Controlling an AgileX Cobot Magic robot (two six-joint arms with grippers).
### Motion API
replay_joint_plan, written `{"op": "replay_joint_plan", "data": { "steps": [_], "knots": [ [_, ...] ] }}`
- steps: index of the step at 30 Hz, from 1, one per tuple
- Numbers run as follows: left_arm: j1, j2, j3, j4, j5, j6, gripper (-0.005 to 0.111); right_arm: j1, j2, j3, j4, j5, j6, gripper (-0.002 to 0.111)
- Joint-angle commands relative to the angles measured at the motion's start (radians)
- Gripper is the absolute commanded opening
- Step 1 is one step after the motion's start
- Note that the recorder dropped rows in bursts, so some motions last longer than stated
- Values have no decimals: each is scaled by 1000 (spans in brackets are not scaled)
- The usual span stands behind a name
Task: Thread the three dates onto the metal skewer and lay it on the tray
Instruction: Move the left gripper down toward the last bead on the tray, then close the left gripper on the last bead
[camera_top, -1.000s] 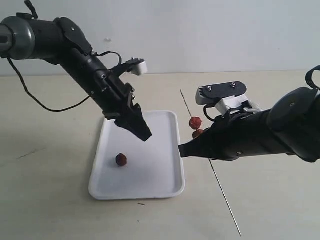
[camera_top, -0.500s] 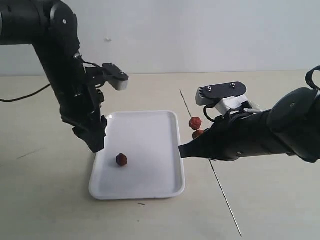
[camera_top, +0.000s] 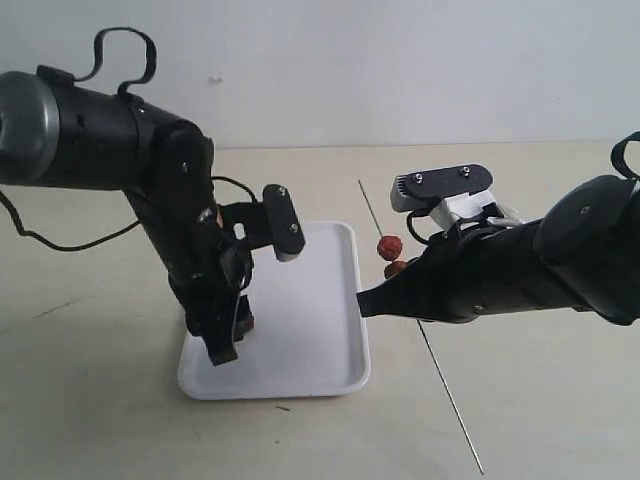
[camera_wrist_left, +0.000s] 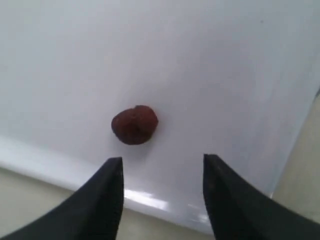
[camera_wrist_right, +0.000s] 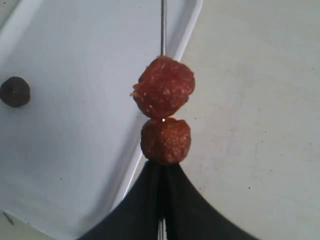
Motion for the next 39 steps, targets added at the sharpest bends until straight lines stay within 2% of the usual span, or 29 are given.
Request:
{"op": "replay_joint_plan", "data": {
  "steps": [1,7,15,21,33,35,37,39],
  "knots": [
    [-1,10,12,26,-34,36,49,0,-5,3,-8,4,-9,0],
    [-1,12,12,27,-111,81,49,0,-5,3,-8,21,-9,0],
    [1,25,12,31,-133,136,49,0,-5,3,-8,24,-13,0],
    [10,71,9,32,-182,136,62,0,-5,3,-8,24,-13,0],
    [29,96,9,32,-218,136,62,0,-5,3,-8,24,-13,0],
    [29,96,9,32,-219,136,58,2,-5,3,-8,24,-13,0],
    [29,96,9,27,-219,136,44,2,-5,3,-8,24,-13,0],
    [29,96,9,27,-219,133,41,2,-5,3,-8,24,-13,0]
  ]
}}
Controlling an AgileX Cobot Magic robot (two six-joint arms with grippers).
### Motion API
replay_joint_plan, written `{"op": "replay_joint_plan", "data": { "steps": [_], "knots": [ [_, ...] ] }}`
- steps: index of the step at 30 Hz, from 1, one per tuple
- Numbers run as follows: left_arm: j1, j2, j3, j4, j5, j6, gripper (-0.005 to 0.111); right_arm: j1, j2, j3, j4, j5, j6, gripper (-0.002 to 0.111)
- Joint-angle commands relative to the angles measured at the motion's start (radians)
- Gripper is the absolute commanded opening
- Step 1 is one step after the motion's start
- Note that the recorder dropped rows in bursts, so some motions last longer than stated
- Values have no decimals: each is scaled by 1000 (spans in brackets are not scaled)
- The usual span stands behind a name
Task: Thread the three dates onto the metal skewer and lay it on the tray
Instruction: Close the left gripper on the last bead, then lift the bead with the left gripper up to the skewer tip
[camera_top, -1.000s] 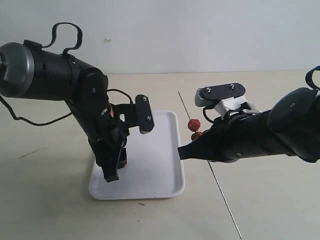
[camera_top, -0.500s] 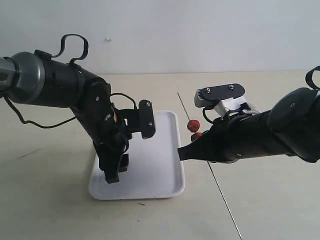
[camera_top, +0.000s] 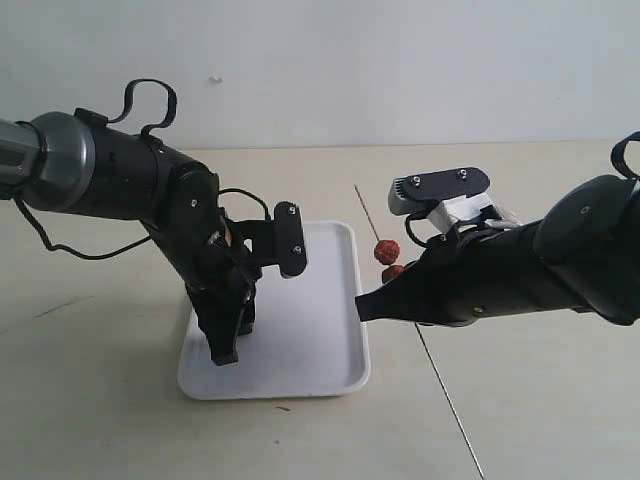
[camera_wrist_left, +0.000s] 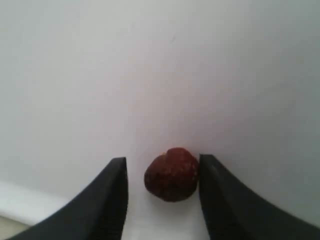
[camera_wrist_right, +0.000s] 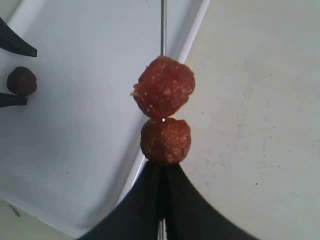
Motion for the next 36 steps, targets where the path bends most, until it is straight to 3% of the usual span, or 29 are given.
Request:
{"op": "replay_joint_plan", "data": {
  "steps": [1,5,10,20,26,36],
  "knots": [
    [5,3,-1,-4,-13,1,41,2,-5,3,-7,-1,-9,0],
    [5,3,-1,-6,-13,-3,40,2,-5,3,-7,-1,-9,0],
    [5,3,-1,-8,-13,-17,25,2,-5,3,-7,-1,-9,0],
    [21,-48,-1,-38,-83,-89,27,2,-5,3,-7,-1,-9,0],
    [87,-106,-1,-237,-146,-63,27,2,-5,3,-7,-1,-9,0],
    [187,-120,-26,-927,-134,174,27,2,-5,3,-7,5,-7,0]
  ]
}}
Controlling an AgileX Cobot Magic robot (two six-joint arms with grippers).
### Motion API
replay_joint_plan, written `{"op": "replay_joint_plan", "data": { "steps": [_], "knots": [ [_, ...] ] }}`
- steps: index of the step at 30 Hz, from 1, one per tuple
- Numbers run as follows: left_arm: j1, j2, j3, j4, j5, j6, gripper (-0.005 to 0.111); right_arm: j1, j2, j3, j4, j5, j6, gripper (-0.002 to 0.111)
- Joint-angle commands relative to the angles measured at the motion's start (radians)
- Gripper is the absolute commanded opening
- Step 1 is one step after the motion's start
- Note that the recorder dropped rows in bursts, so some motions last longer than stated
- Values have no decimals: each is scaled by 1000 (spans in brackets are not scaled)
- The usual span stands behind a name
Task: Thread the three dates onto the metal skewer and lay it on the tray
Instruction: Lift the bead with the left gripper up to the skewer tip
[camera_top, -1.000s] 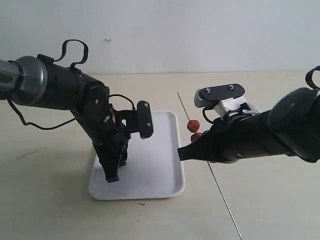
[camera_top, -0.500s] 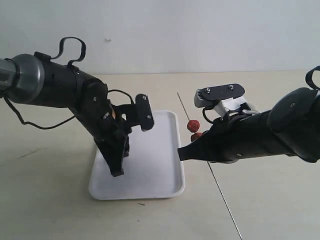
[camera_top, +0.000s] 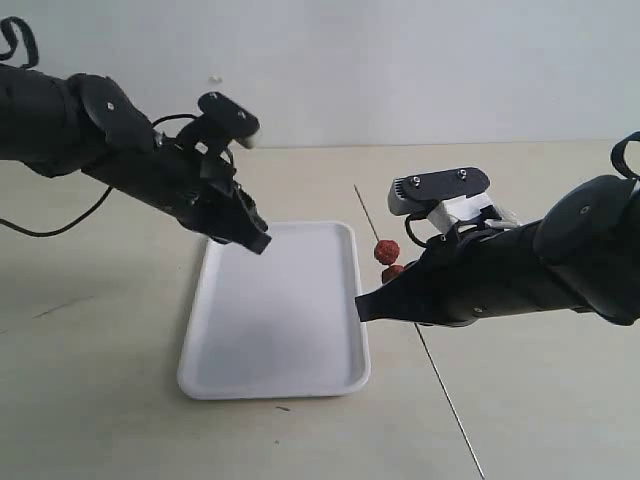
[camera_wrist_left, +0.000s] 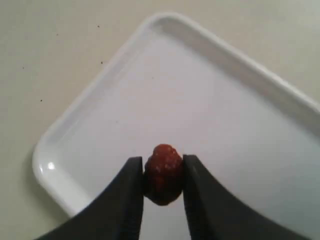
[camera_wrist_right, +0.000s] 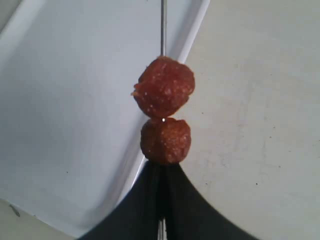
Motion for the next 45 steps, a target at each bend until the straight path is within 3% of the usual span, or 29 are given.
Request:
{"op": "replay_joint_plan", "data": {
  "steps": [1,4,10,17,28,45],
  "knots": [
    [34,-8,-22,-340,16,90,27,2,-5,3,-7,12,-5,0],
    [65,-6,-34,-549,84,182,27,2,-5,3,-7,23,-5,0],
    [138,-4,-36,-933,379,345,27,2,-5,3,-7,33,-5,0],
    [199,26,-36,-1124,556,339,27,2,-5,3,-7,47,-5,0],
    [206,152,-36,-1132,598,304,27,2,-5,3,-7,62,-5,0],
    [230,163,-36,-1132,578,311,27,2,-28,3,0,121,-11,0]
  ]
}}
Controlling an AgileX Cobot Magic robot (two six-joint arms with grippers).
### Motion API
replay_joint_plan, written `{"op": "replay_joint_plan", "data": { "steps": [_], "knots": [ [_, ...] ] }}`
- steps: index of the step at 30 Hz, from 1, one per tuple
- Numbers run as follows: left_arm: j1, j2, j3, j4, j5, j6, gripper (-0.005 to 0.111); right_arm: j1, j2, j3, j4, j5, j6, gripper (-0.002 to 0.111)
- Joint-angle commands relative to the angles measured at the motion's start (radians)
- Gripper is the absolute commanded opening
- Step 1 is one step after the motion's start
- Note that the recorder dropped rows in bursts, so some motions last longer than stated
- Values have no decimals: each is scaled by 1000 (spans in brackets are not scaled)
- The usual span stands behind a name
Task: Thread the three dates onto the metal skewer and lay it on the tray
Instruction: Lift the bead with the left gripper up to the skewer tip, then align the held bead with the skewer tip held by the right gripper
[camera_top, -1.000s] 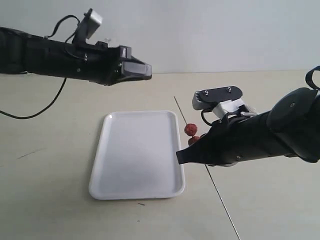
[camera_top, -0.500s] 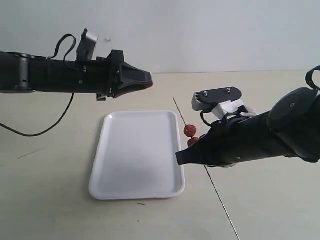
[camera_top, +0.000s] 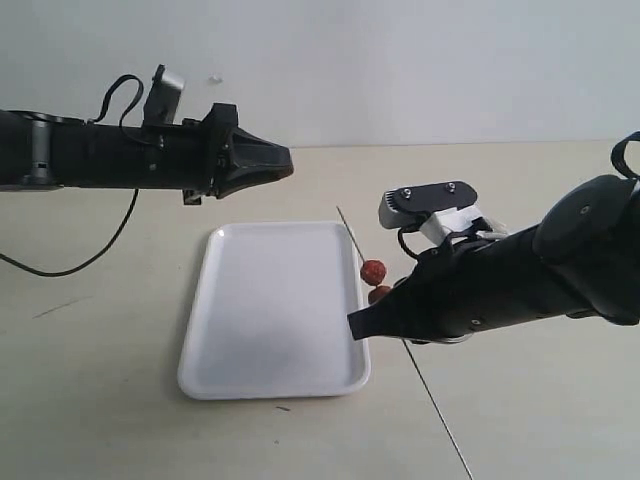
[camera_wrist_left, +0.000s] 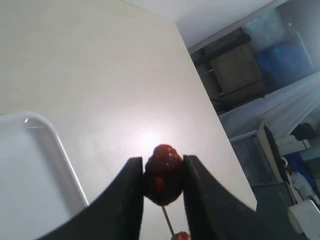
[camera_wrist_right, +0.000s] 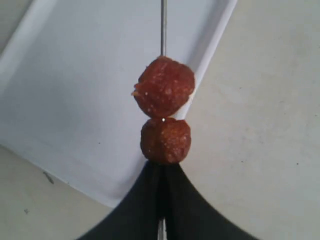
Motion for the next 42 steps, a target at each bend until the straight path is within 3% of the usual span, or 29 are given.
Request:
{"op": "replay_joint_plan", "data": {
  "steps": [1,13,24,32,42],
  "knots": [
    [2,1,-4,-11,0,4,27,2,-34,3,0,12,-9,0],
    [2,1,-4,-11,20,8,18,2,-73,3,87,71,-120,0],
    [2,1,-4,-11,81,10,18,2,-73,3,502,206,-571,0],
    [2,1,-4,-11,114,10,18,2,-70,3,519,105,-536,0],
    [2,1,-4,-11,146,8,18,2,-70,3,519,151,-526,0]
  ]
}}
